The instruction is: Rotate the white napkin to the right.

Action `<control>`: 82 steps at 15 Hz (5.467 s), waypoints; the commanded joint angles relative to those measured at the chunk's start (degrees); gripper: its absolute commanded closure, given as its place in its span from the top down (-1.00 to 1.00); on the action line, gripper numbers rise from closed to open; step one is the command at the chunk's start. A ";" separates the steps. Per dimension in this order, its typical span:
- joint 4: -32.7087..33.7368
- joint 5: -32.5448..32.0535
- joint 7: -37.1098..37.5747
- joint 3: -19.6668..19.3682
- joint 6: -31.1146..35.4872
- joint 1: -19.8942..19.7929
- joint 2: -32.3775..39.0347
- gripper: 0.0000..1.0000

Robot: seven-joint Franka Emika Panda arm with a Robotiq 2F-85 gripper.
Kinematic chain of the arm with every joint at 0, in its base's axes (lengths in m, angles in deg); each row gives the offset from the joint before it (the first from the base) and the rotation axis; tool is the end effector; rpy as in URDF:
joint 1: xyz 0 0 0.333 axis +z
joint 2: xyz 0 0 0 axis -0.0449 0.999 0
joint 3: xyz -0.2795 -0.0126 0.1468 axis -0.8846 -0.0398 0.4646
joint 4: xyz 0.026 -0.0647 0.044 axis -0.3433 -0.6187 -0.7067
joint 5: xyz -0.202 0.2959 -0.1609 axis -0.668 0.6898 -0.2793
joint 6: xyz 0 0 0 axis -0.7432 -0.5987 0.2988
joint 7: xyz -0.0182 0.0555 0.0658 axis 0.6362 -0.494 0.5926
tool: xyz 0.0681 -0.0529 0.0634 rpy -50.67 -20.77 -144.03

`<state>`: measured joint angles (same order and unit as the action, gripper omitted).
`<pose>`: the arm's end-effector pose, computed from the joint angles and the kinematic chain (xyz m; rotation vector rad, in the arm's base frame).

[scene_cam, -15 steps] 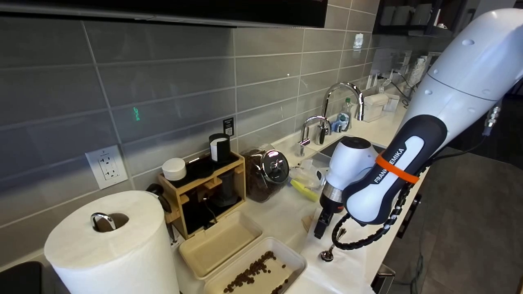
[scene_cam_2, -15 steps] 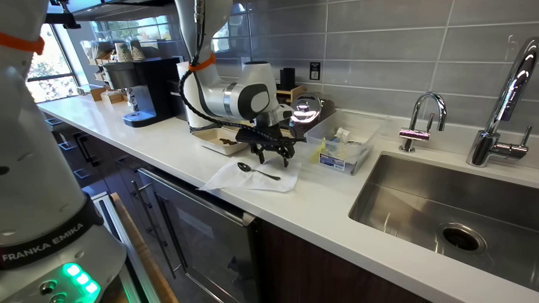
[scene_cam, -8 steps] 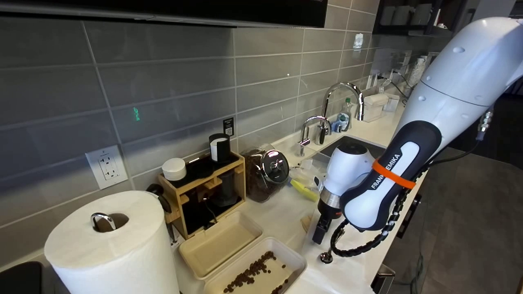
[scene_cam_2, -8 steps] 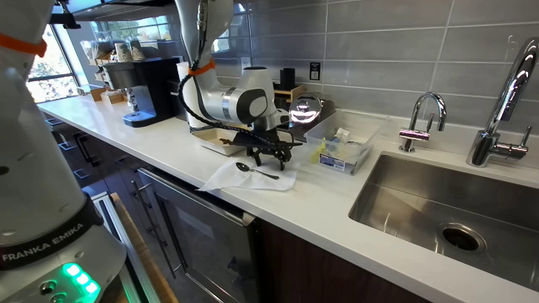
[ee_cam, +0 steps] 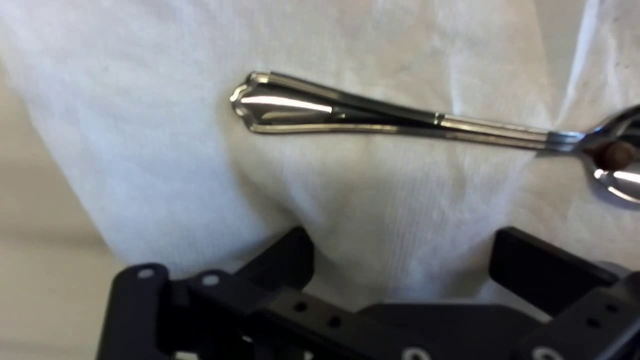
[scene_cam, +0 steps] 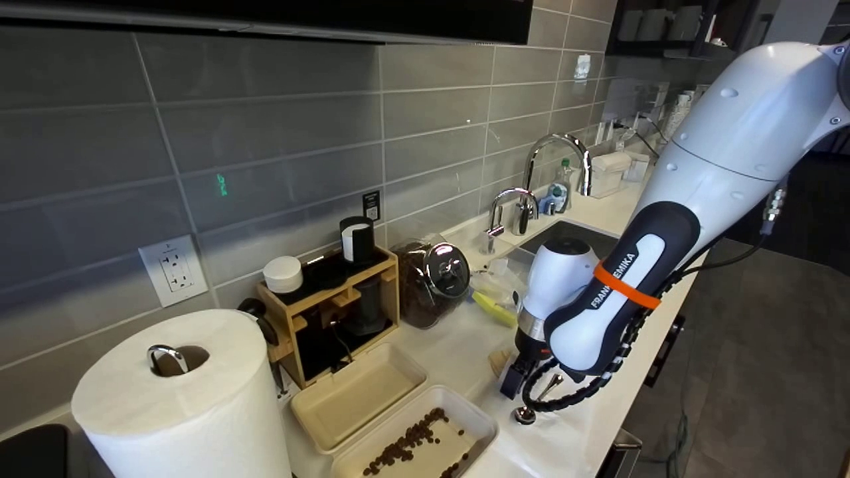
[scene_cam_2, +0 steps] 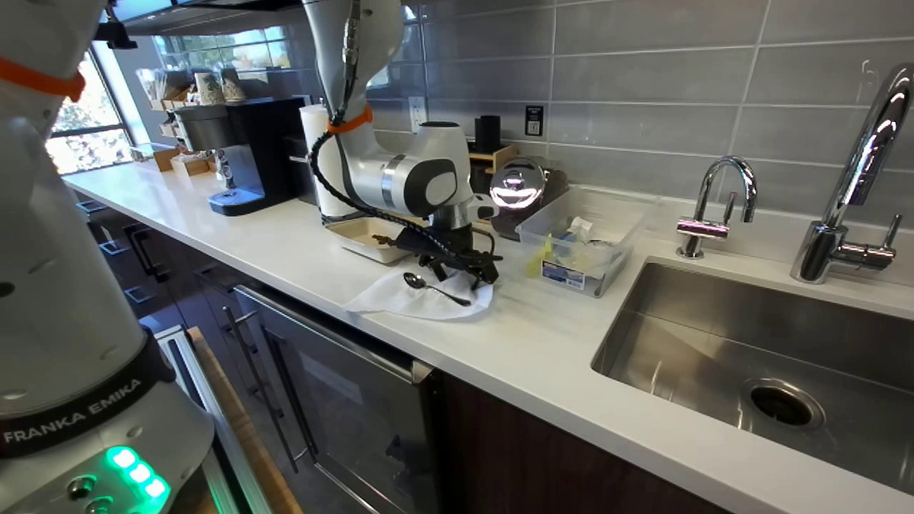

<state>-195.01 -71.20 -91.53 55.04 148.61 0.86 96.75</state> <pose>0.5182 0.0585 0.0980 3.1050 0.4513 0.1343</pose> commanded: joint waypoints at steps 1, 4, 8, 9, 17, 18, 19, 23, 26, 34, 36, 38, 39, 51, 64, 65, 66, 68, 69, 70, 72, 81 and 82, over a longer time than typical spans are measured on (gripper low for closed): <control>2.57 5.09 1.95 4.36 -2.39 -3.72 3.42 1.00; 2.56 10.58 2.84 8.27 -1.57 -7.73 3.26 1.00; 1.26 15.68 8.43 7.21 -2.09 -7.62 1.74 1.00; 1.22 16.58 9.38 7.16 -2.42 -7.80 1.76 1.00; -1.55 21.79 22.94 1.74 -4.09 -3.54 -0.51 1.00; -2.17 20.87 20.16 2.68 -2.82 -4.65 -1.06 1.00; 0.07 20.97 19.88 3.21 -3.15 -4.81 -0.33 1.00; -0.69 20.93 19.90 2.90 -3.15 -4.79 -0.78 1.00; 0.04 23.44 22.15 3.72 -3.37 -5.66 -0.14 1.00; 0.21 34.67 35.55 2.45 -4.47 -3.35 -0.38 1.00; 0.13 36.30 39.78 1.59 -4.64 -2.29 -0.41 1.00; 0.21 38.37 43.87 1.66 -4.90 -1.86 -0.26 1.00; 0.36 39.39 45.86 1.95 -5.06 -1.79 -0.10 1.00; -3.75 43.57 57.82 1.98 -4.57 -0.05 -7.06 1.00; -7.92 24.84 49.08 0.33 -9.29 5.34 -16.75 1.00; -7.69 22.01 49.19 -0.57 -10.73 6.38 -17.19 1.00; -7.00 20.59 47.81 -0.26 -11.96 6.41 -17.17 1.00; -6.93 22.27 48.31 0.56 -10.01 5.89 -16.26 1.00; -6.66 21.59 47.22 0.57 -10.64 6.04 -16.50 1.00; -6.50 21.26 46.55 0.57 -10.86 6.09 -16.67 1.00; -6.46 20.97 45.93 0.52 -10.87 6.09 -16.81 1.00; -1.38 11.43 22.22 0.18 -12.30 4.01 -12.83 1.00; -1.08 12.24 19.05 1.39 -11.94 3.50 -12.27 1.00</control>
<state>-198.10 -58.71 -65.05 53.93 136.59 5.97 81.84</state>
